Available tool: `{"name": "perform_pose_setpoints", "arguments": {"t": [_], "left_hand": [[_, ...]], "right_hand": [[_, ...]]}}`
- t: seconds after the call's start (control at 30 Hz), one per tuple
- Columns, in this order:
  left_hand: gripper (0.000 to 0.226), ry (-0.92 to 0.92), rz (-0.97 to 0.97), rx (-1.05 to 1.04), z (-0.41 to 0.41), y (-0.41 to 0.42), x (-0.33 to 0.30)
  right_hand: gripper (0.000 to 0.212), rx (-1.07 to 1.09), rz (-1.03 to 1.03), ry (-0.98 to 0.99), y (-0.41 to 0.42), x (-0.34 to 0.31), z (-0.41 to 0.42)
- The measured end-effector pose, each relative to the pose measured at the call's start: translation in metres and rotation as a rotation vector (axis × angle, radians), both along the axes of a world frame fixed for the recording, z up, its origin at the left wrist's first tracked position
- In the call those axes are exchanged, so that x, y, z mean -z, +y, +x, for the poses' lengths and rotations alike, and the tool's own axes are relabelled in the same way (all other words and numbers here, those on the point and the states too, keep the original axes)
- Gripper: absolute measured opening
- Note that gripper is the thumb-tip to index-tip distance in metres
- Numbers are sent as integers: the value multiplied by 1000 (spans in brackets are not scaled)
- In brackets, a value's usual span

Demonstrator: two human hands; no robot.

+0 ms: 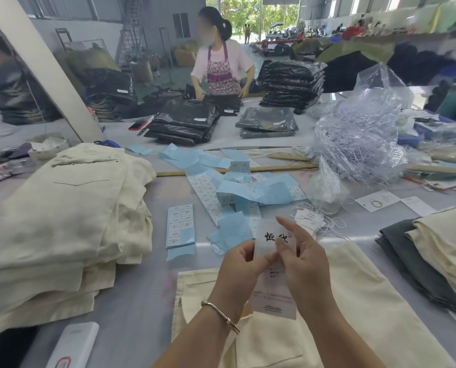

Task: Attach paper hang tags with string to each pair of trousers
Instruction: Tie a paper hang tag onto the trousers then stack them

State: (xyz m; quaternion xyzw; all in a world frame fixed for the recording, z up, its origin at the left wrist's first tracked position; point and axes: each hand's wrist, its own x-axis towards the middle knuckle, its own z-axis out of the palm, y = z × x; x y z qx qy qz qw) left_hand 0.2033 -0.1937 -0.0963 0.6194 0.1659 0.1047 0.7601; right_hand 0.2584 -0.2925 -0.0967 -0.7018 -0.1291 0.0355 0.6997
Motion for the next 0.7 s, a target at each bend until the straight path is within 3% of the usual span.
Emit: {"name": "perform_pose_setpoints", "arguments": {"t": [0.13,0.23,0.3,0.47,0.6,0.7], "left_hand": [[37,7,218,-118,-2,-11,7],[47,32,249,-209,3,-14,13],[50,45,225,-234,8,-17,16],[56,77,338,-403,30,-24,22],[43,76,213,-333,47,-45,31],[14,76,53,-183,52,-58,36]], "right_hand": [[21,99,46,32,0,5,-3],[5,57,186,231,-2,7,0],[7,-41,287,357,-8,7,1],[23,-281,236,345,-35,12,12],[31,-234,167,355,-54,18,35],[31,-234,152,370,-67,23,52]]}}
